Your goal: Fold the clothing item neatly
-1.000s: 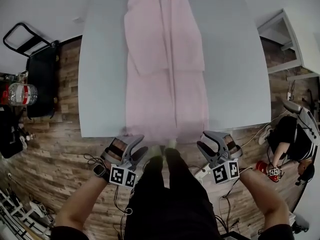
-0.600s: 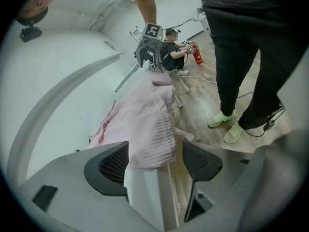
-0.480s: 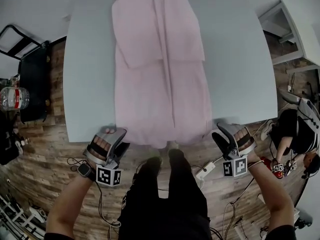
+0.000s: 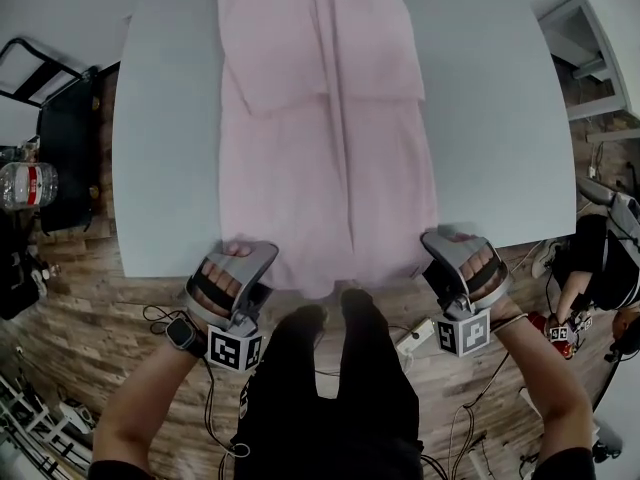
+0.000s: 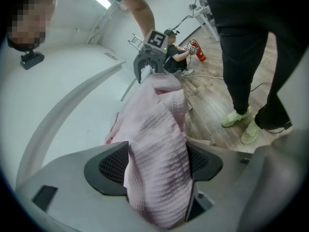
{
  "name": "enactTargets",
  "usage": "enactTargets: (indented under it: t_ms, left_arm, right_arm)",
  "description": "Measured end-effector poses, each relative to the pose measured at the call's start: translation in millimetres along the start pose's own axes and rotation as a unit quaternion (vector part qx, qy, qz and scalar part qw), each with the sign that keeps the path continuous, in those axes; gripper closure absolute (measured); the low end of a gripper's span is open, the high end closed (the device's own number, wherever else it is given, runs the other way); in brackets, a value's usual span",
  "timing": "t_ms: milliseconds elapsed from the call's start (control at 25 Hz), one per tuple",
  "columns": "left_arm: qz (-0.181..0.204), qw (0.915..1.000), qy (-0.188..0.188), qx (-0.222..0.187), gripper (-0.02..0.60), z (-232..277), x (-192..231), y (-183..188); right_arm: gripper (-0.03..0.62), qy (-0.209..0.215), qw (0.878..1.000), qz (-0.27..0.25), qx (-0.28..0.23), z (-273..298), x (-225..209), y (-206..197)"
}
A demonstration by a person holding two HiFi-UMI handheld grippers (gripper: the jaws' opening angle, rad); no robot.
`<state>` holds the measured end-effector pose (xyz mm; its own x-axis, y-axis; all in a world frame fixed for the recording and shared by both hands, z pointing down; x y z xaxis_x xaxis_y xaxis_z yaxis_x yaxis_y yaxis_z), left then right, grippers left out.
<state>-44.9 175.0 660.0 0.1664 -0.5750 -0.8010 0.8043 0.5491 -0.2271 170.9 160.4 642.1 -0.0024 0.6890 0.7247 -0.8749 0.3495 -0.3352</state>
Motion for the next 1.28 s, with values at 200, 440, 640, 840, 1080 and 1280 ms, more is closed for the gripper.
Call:
enactTargets:
  t_ms: [200,440,640,840,1080,1280]
  left_arm:
    - [-0.013,0.9997,0.008,-0.019,0.256,11,3,23]
    - [-0.017,0.999,0.007,-0.04,0.349,19,12,40]
    - [-0.029,0.9976,-0.026,-0.057,0.412,9,12,42]
    - [-0.088,0.9922,-0.049,-0.074,0.549,-10,21,52]
    - [-0.127,0.9805,-0.118,-0.092,0.555,-37,17,74]
    - [-0.182,0.9602,-0.186,-0.103,0.555,-60,10,99]
  right_arm:
    - [0.338,0.005,0.999,-0.008,-0.034,18,6,36]
    - [0.379,0.052,0.997,-0.014,-0.046,17,12,48]
    - [0.528,0.093,0.99,0.066,-0.084,-2,2,63]
    - [0.556,0.125,0.97,0.185,-0.1,-17,-19,82]
    - [0.556,0.165,0.947,0.265,-0.075,-47,-13,100]
    - [0.556,0.23,0.918,0.316,-0.062,-77,3,107]
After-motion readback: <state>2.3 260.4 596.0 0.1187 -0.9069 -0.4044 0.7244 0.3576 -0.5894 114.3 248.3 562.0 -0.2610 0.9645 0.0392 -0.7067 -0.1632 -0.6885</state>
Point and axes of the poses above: the fingertips, and each gripper's own axes: z forward along the fingers, x to its left, y out of its top, the point moved 1 cm from there along -z, backward along the fingers, and after that the axes turned 9 degrees about z, right-handed, at the moved point
